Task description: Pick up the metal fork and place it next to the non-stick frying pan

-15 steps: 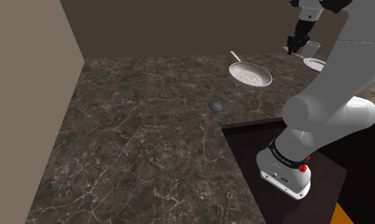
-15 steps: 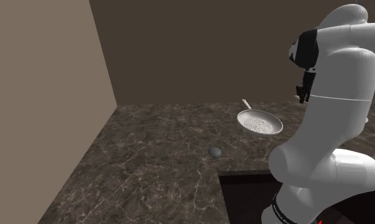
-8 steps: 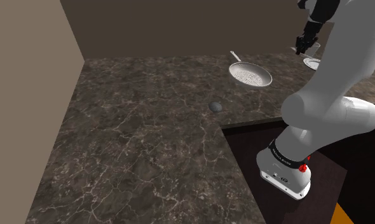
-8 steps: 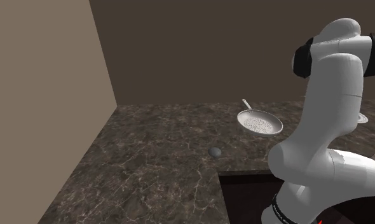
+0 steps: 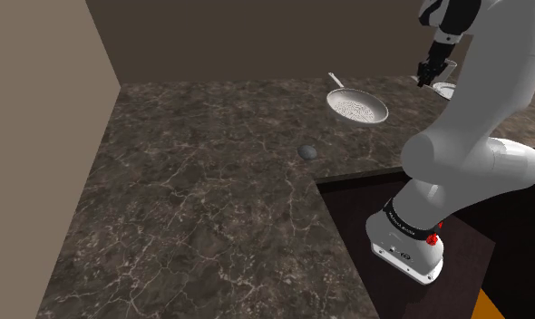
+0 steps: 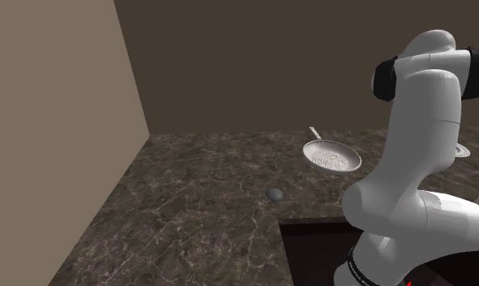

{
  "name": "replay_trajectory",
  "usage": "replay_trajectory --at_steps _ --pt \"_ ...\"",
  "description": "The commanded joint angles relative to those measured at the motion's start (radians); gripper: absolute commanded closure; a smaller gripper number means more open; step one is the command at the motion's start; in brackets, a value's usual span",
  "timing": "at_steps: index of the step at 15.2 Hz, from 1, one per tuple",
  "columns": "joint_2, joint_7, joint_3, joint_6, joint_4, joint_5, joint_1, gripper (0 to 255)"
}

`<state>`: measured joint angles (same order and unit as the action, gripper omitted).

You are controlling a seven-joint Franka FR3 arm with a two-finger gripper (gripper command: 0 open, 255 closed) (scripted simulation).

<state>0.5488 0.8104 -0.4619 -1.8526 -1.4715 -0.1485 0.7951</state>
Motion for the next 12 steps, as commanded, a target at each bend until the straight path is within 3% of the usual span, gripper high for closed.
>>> replay_trajectory --at_steps 1,12 --pt "0.012 0.001 0.003 -0.019 -0.006 -0.005 0.002 255" --pt "0.054 0.006 0.015 -0.108 -0.057 -0.023 0.005 255"
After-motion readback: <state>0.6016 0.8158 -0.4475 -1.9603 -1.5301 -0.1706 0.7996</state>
